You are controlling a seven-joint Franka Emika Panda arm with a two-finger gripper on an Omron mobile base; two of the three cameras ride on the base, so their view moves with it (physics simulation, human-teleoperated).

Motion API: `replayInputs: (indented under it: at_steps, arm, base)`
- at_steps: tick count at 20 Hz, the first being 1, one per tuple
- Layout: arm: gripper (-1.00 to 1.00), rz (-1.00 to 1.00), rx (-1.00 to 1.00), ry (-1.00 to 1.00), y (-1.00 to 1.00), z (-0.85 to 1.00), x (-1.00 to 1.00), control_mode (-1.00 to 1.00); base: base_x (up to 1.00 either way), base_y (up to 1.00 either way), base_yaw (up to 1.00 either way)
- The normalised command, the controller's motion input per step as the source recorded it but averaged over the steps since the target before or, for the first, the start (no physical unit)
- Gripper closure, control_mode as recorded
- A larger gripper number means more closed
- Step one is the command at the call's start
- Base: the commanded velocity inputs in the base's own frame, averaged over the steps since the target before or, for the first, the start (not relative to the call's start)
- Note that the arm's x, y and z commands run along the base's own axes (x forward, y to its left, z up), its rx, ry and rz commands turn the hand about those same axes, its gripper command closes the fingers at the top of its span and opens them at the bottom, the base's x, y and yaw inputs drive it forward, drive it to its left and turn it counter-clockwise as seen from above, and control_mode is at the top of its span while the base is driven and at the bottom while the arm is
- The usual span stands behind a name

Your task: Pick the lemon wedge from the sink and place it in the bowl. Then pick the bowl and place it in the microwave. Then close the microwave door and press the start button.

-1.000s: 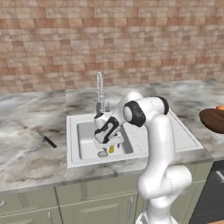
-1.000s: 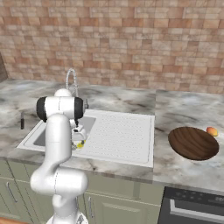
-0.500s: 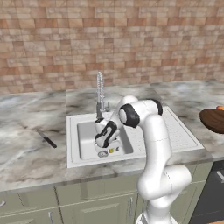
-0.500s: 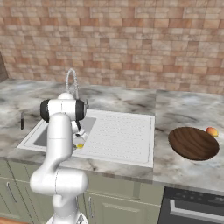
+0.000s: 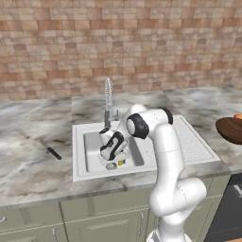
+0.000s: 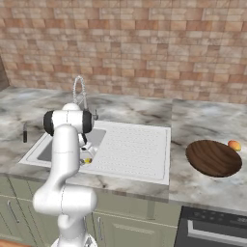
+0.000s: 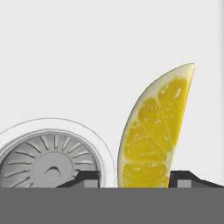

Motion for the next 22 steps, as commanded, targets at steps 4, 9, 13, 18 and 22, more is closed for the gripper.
replayInputs:
  at_steps: [4, 9, 13, 18, 22]
  arm:
    - [1.0, -0.06, 0.0, 0.0, -0.12, -0.29, 0.09, -1.0]
    - [1.0, -0.08, 0.0, 0.0, -0.21, -0.12, 0.0, -1.0]
    - [1.0, -0.05, 0.0, 0.0, -0.37, 0.0, 0.0, -1.0]
    - [1.0, -0.01, 0.01, -0.02, -0.42, 0.0, 0.0, -1.0]
    - [1.0, 0.0, 0.02, -0.12, -0.21, 0.42, -0.39, -1.0]
  base:
    - [0.0, 0.0, 0.0]
    - [0.0, 0.0, 0.0]
    - [0.0, 0.0, 0.0]
    - [0.0, 0.0, 0.0]
    - [0.0, 0.0, 0.0]
